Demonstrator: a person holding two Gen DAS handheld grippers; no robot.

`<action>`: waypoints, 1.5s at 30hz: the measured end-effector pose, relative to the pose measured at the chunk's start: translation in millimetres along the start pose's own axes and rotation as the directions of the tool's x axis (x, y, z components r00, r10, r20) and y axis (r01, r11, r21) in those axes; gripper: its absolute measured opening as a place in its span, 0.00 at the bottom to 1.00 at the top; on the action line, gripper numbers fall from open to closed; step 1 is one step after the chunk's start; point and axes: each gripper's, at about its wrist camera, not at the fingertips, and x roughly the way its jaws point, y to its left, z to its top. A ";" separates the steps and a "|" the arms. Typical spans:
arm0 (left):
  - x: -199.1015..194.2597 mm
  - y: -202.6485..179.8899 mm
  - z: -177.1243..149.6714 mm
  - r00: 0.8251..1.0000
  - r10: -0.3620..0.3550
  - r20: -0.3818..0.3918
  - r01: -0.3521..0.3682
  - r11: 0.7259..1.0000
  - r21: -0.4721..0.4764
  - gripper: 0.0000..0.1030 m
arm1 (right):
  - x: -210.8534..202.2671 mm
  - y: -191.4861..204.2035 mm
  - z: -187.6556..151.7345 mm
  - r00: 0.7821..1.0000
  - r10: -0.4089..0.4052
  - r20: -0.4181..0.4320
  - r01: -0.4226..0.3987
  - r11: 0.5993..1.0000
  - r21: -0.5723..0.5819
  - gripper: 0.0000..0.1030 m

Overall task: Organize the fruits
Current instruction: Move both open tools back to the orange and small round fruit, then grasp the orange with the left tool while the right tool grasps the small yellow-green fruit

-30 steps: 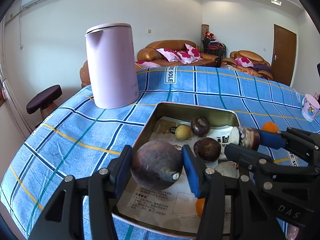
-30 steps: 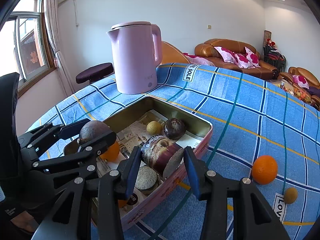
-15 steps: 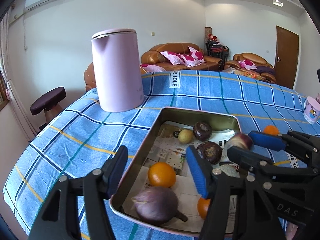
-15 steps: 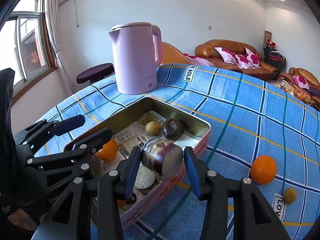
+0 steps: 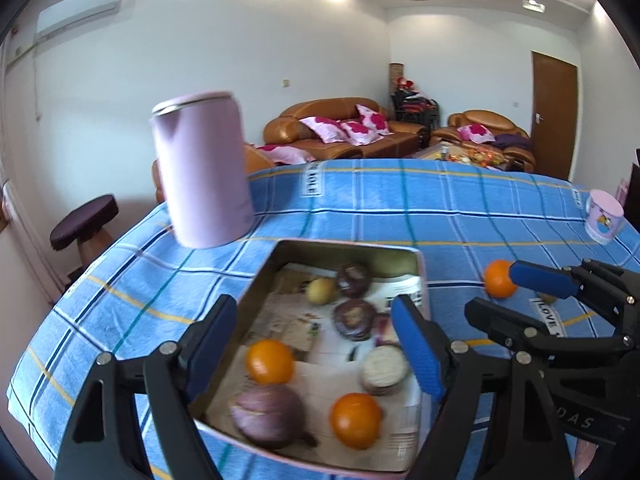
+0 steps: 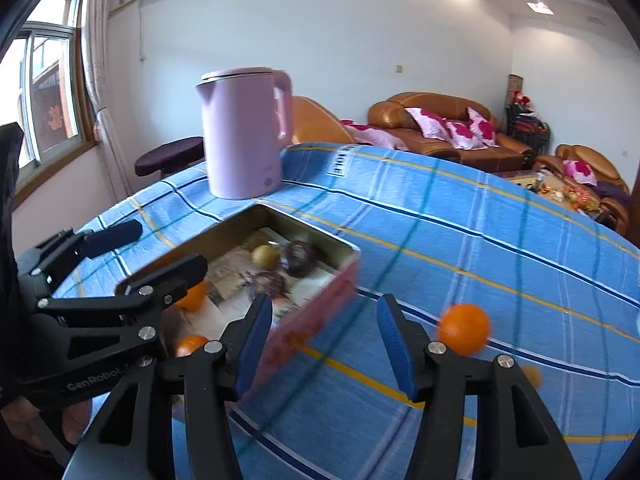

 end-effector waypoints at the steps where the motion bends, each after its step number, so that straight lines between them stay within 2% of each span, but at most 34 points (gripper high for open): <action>1: -0.9 -5.9 1.4 1.000 -0.007 0.004 0.007 1.000 0.012 0.79 | -3.4 -5.1 -2.7 1.000 -0.011 0.000 0.011 1.000 0.003 0.55; 5: -2.9 -33.8 7.8 0.999 -0.031 0.011 0.030 0.998 0.059 0.80 | -14.3 -29.5 -15.3 0.996 -0.089 -0.008 0.089 0.996 0.004 0.56; 9: 1.5 -57.9 11.5 0.999 -0.044 0.002 0.043 0.995 0.085 0.85 | -19.3 -58.9 -28.0 0.990 -0.138 -0.030 0.139 0.989 0.054 0.56; 14: 12.6 -85.5 14.2 0.996 -0.075 -0.042 0.079 0.992 0.100 0.85 | -21.0 -100.1 -42.2 0.971 -0.228 -0.068 0.235 0.964 0.128 0.56; 18: 26.0 -104.3 14.7 0.993 -0.088 -0.081 0.097 0.989 0.109 0.85 | -16.7 -123.8 -49.3 0.960 -0.255 -0.114 0.272 0.945 0.182 0.56; 24: 37.0 -123.2 13.8 0.988 -0.106 -0.114 0.121 0.984 0.133 0.85 | -10.0 -135.7 -52.5 0.960 -0.236 -0.149 0.264 0.940 0.214 0.56; 33: 47.6 -129.0 13.2 0.982 -0.123 -0.142 0.142 0.981 0.133 0.85 | 9.9 -139.7 -50.7 0.963 -0.185 -0.197 0.231 0.942 0.245 0.55; 37: 50.0 -136.4 12.6 0.979 -0.139 -0.149 0.161 0.976 0.145 0.85 | 17.5 -142.9 -52.2 0.961 -0.160 -0.226 0.217 0.942 0.255 0.42; 39: 51.0 -139.9 12.6 0.979 -0.142 -0.149 0.165 0.974 0.153 0.85 | 17.4 -145.6 -53.4 0.962 -0.148 -0.228 0.208 0.940 0.269 0.30; 42: 50.9 -144.7 14.4 0.978 -0.150 -0.146 0.173 0.971 0.162 0.85 | 13.6 -148.0 -53.7 0.967 -0.143 -0.211 0.201 0.937 0.286 0.28; 45: 52.8 -148.9 17.1 0.974 -0.170 -0.151 0.194 0.968 0.159 0.85 | 6.6 -151.2 -54.3 0.967 -0.173 -0.187 0.225 0.924 0.308 0.28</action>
